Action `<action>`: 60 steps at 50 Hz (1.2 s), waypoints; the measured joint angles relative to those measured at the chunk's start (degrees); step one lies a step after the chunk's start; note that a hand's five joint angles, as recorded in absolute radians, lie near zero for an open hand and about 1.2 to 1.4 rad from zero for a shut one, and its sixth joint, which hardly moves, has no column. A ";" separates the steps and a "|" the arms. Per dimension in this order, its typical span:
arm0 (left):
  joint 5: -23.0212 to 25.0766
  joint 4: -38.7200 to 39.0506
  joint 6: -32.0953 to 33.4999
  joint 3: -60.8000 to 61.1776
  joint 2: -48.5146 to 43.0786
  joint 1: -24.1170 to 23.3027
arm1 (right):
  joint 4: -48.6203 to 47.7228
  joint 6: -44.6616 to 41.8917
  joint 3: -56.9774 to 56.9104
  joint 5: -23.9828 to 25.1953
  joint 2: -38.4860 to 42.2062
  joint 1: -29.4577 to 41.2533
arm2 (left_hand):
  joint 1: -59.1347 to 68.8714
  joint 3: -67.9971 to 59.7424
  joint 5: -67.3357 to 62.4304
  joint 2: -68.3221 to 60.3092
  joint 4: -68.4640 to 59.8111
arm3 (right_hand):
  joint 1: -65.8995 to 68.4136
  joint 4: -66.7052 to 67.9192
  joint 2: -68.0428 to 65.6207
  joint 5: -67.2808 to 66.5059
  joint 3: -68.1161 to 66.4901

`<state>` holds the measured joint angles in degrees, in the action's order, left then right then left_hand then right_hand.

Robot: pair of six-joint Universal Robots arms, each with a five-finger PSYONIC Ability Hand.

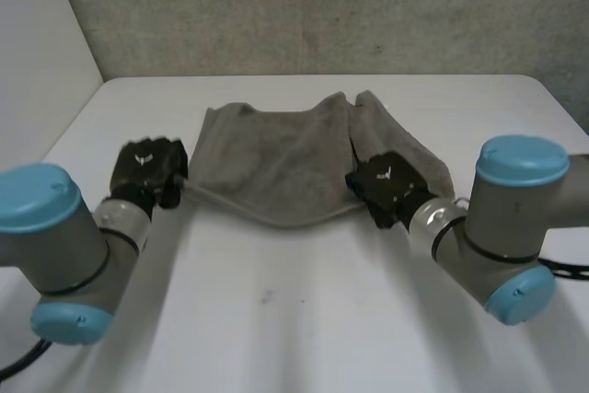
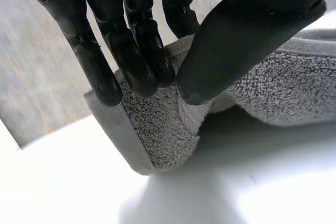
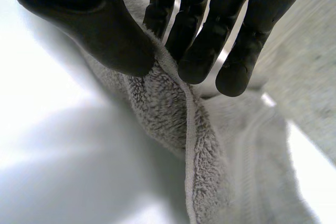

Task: Fold the towel.

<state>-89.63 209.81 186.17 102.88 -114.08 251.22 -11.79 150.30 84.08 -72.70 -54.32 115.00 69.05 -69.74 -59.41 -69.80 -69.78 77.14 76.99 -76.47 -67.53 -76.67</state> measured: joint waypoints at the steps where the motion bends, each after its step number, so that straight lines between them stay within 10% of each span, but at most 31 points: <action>1: 0.03 -0.01 0.00 0.23 -0.15 0.00 | -0.01 0.03 0.15 0.04 0.21 -0.04 | 0.00 0.00 0.00 0.00 0.00 | 0.00 0.00 0.00 0.00 0.00; 37: 1.18 -0.55 -0.47 -0.42 9.41 1.57 | -1.49 21.10 2.90 0.44 -1.42 -7.13 | 0.00 0.00 0.00 0.00 0.00 | -58.63 -58.76 56.54 61.81 58.26; 60: 0.92 -3.13 -0.91 -4.39 12.37 1.30 | -6.35 20.42 -1.91 -2.81 5.63 -4.58 | 0.00 0.00 -0.01 0.00 0.00 | -34.51 -34.25 33.90 34.72 33.82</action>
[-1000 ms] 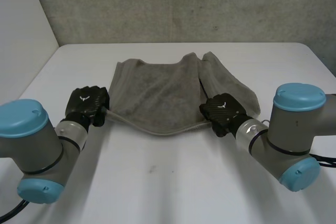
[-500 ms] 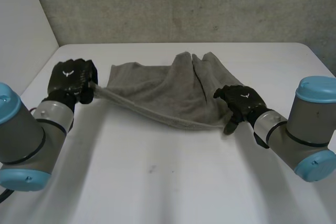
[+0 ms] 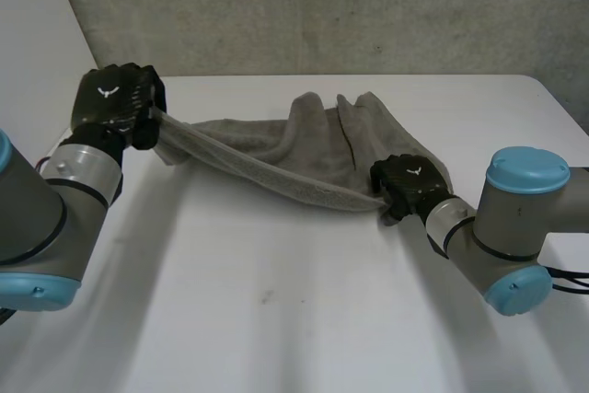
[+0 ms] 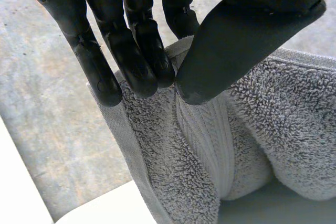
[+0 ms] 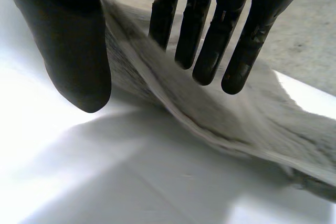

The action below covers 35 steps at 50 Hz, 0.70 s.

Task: Fold the towel.

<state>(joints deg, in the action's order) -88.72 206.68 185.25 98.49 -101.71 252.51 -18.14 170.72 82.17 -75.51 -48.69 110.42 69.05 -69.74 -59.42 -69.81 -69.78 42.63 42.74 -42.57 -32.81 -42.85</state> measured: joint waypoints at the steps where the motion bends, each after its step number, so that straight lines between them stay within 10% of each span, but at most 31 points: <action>1: 0.00 0.00 -0.05 0.03 0.14 0.18 | -0.18 -0.10 -0.26 -0.35 0.22 -0.09 | 0.00 0.00 0.00 0.00 0.00 | 0.11 0.08 -0.13 -0.10 -0.11; 20: 0.04 0.03 -2.84 0.68 1.64 3.69 | -0.51 -6.32 -3.65 -2.58 2.67 -6.48 | 0.00 0.00 0.00 0.00 0.00 | 34.26 33.78 -33.86 -34.08 -33.29; 35: 0.50 -0.27 -2.19 5.53 1.34 3.76 | 1.63 -6.67 1.37 -2.29 -10.61 -7.53 | 0.00 0.00 0.00 0.00 0.00 | 34.35 34.26 -33.87 -34.42 -33.72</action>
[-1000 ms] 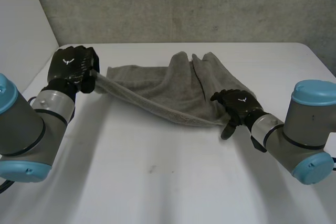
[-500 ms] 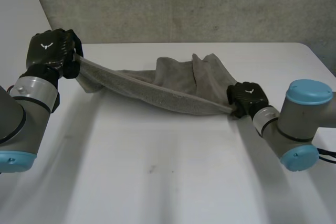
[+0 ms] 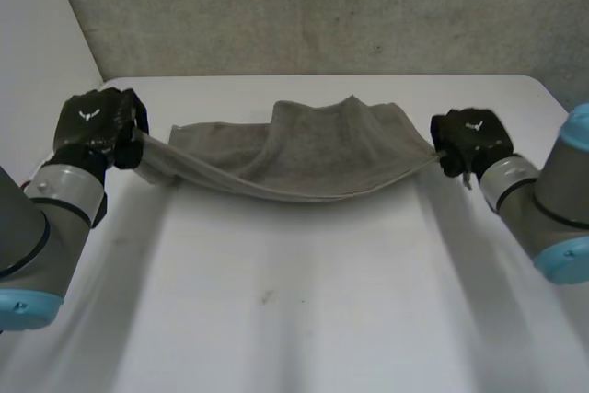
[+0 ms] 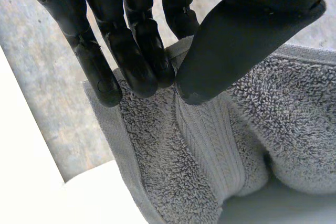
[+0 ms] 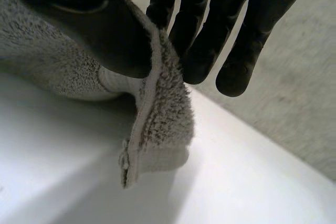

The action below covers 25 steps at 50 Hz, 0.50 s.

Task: Fold the towel.

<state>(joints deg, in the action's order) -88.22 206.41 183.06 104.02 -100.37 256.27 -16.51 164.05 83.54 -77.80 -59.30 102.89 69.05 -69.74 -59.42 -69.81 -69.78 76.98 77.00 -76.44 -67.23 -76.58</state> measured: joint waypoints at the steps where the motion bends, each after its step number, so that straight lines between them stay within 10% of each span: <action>1: 0.12 -0.16 0.05 0.40 0.17 0.08 | 1.01 -0.52 0.53 0.05 -2.12 -0.21 | 0.00 0.00 0.00 0.00 0.00 | 0.00 0.00 0.00 0.00 0.00; 13: 4.32 -9.67 -0.04 -3.66 13.16 4.20 | 24.58 -10.57 -6.89 0.62 -21.46 -3.38 | 0.00 0.00 0.00 0.00 0.00 | 0.01 0.00 0.00 0.00 0.00; 25: 6.64 -21.61 0.54 -13.04 22.83 5.84 | 54.62 -17.14 -27.45 1.36 -22.70 -3.48 | 0.00 0.00 0.00 0.00 0.00 | 0.04 0.00 0.00 0.00 0.00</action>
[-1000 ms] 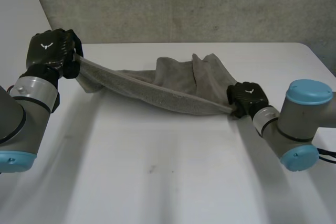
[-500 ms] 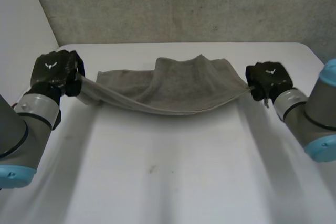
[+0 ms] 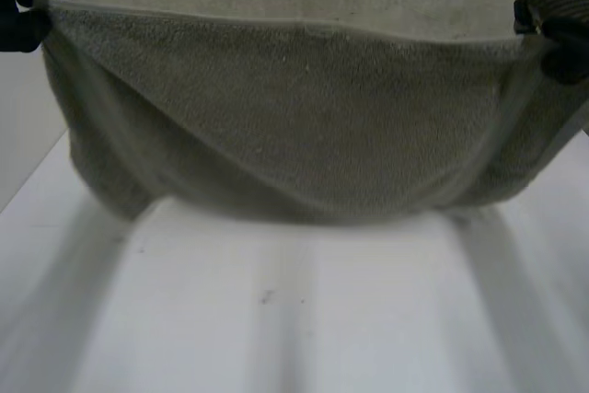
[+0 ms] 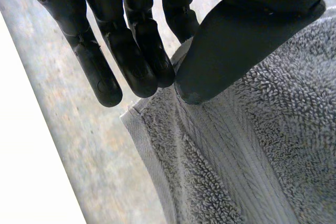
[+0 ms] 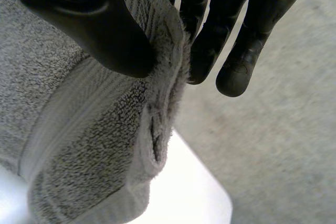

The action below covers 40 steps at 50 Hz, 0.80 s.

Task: Fold the towel.

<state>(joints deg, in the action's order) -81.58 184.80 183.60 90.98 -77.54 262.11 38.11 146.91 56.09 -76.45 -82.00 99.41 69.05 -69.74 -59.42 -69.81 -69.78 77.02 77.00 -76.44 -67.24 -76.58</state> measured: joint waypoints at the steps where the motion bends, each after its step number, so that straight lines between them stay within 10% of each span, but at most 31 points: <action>1: 0.01 -0.40 0.14 -0.18 -0.37 0.05 | 0.61 -0.27 -0.29 0.00 0.39 0.03 | 0.00 0.00 0.00 0.00 0.00 | 0.00 -0.01 0.00 0.00 0.00; 19: -0.46 1.18 13.50 -16.58 -35.61 -1.51 | -9.21 -4.64 -14.26 -4.36 26.87 4.67 | 0.00 0.00 0.00 0.00 -0.01 | 0.02 0.00 0.00 0.00 0.00; 29: -3.04 14.48 1.90 -38.43 -36.63 -1.62 | -43.02 2.93 -22.76 -8.19 25.73 6.02 | 0.00 0.00 0.00 0.00 -0.03 | 0.03 0.00 0.00 0.00 0.00; 40: -6.26 18.71 -8.78 -24.79 -29.25 -0.34 | -47.79 9.27 -4.50 -3.49 16.51 5.77 | 0.22 0.00 -0.05 0.00 -0.04 | 0.03 0.00 0.00 -0.27 0.00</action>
<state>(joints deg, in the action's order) -87.84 203.52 174.82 66.19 -106.79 261.77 -9.68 156.18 51.59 -79.94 -65.49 105.18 69.27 -69.74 -59.47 -69.81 -69.82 77.05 77.00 -76.44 -67.51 -76.58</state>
